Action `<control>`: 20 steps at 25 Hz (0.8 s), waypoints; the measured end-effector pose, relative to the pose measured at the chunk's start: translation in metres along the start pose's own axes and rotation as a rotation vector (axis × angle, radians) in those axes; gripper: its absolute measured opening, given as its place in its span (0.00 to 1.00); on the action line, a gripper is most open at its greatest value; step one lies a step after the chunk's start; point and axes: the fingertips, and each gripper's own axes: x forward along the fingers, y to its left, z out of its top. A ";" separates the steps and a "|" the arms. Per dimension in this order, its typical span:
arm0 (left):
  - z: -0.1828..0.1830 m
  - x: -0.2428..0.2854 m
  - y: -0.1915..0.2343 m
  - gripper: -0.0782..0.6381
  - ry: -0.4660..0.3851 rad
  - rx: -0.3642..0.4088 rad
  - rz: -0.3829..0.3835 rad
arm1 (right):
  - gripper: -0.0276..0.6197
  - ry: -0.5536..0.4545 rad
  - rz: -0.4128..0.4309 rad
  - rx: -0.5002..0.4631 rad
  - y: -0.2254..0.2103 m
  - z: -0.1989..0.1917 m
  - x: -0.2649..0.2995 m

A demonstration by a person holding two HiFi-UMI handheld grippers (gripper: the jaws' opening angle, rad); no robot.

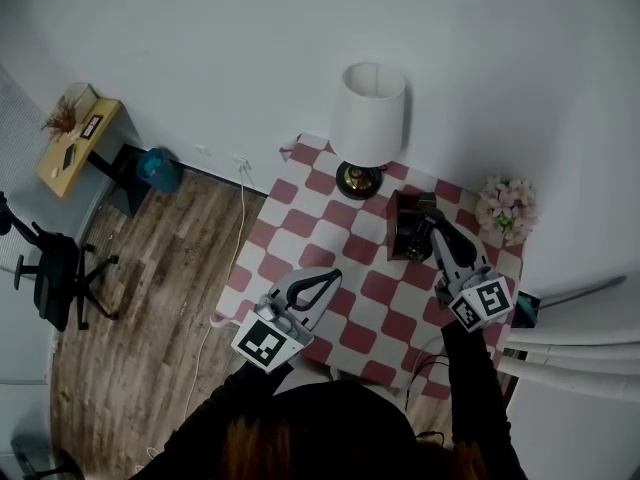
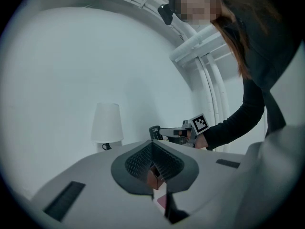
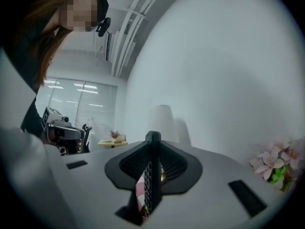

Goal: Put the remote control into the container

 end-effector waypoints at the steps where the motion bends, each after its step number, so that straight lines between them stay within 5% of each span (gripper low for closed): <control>1: 0.000 -0.002 0.000 0.11 0.003 0.002 0.004 | 0.16 -0.012 0.022 -0.002 -0.001 0.000 0.002; 6: -0.001 -0.011 0.001 0.11 0.024 0.008 0.034 | 0.16 -0.043 0.108 -0.012 -0.005 -0.007 0.008; 13: -0.007 -0.016 0.000 0.11 0.057 0.019 0.056 | 0.16 -0.055 0.127 -0.006 -0.013 -0.012 0.016; 20: -0.028 0.023 -0.018 0.11 0.092 -0.027 -0.073 | 0.16 -0.094 0.157 0.030 -0.004 0.002 0.006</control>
